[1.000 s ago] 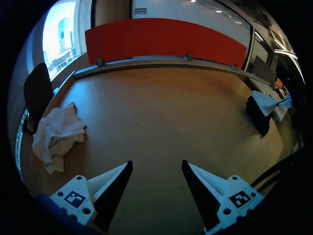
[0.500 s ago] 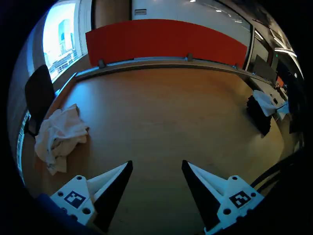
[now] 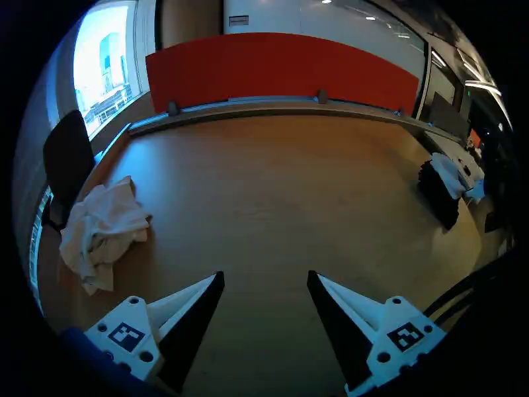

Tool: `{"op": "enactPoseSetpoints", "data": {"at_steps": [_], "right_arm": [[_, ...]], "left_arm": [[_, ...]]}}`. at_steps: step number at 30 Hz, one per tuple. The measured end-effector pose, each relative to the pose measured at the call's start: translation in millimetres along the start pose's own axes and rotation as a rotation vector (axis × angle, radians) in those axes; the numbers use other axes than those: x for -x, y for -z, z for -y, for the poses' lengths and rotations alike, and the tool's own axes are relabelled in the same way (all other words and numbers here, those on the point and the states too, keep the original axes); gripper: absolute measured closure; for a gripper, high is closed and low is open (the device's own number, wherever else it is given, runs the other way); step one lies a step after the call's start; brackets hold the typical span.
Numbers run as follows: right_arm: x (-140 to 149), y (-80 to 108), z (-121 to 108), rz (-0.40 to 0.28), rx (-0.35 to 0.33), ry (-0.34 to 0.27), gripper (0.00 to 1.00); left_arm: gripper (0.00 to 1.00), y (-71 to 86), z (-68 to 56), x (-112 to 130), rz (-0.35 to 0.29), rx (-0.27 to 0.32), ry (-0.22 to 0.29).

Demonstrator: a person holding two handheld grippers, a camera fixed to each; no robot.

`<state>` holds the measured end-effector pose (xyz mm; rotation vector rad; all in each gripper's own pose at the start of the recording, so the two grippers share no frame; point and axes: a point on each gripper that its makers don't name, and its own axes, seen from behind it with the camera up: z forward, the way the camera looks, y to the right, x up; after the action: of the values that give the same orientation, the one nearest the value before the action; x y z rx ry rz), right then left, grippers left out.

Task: Fold towel

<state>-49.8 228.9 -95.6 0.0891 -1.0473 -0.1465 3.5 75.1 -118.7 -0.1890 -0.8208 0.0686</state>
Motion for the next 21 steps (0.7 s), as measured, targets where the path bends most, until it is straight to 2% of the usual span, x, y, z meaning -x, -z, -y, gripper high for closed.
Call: {"op": "enactPoseSetpoints", "data": {"at_steps": [11,18,21], "right_arm": [[0.0,1.4,1.9,-0.018,0.011,-0.009,0.94],[0.0,10.3,2.9,-0.051,0.026,-0.012,0.83],[1.0,14.7,1.7,-0.060,0.036,-0.011,0.74]], "left_arm": [[0.07,-1.1,-0.2,-2.3,-0.001,0.000,0.002],[0.07,-0.2,2.2,-3.0,-0.003,-0.003,0.001],[0.07,0.0,2.9,-3.7,-0.004,-0.002,0.003]]}}
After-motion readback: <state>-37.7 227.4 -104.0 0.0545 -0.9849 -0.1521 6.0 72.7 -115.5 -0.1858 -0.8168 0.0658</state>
